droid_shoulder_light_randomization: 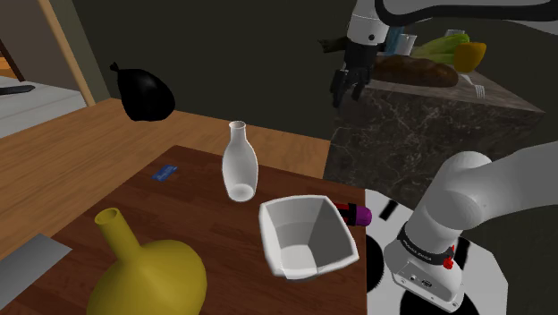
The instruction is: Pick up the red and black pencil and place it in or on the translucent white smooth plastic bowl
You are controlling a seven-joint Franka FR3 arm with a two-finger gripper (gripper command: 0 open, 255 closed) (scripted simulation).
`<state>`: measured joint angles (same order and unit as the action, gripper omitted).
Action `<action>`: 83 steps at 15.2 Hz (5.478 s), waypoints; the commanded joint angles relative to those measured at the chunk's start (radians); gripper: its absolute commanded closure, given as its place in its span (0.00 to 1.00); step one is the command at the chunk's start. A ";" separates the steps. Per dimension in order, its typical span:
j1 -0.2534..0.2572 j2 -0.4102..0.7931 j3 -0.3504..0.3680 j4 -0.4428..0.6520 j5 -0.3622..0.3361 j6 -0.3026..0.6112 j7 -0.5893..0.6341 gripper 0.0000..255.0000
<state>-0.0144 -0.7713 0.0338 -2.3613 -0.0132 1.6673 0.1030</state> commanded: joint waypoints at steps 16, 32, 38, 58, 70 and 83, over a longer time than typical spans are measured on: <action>0.195 -0.106 0.160 -0.415 0.107 0.170 -0.018 0.00; 0.337 -0.063 0.269 -0.658 0.219 0.389 -0.012 0.00; 0.337 -0.063 0.269 -0.658 0.219 0.389 -0.012 0.00; 0.327 -0.155 0.234 -0.561 0.186 0.203 -0.017 1.00; 0.312 -0.197 0.200 -0.419 0.152 0.020 -0.023 1.00; 0.297 -0.188 0.171 -0.242 0.123 -0.148 -0.027 1.00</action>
<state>0.2837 -0.9612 0.2071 -2.6164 0.1118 1.5307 0.0761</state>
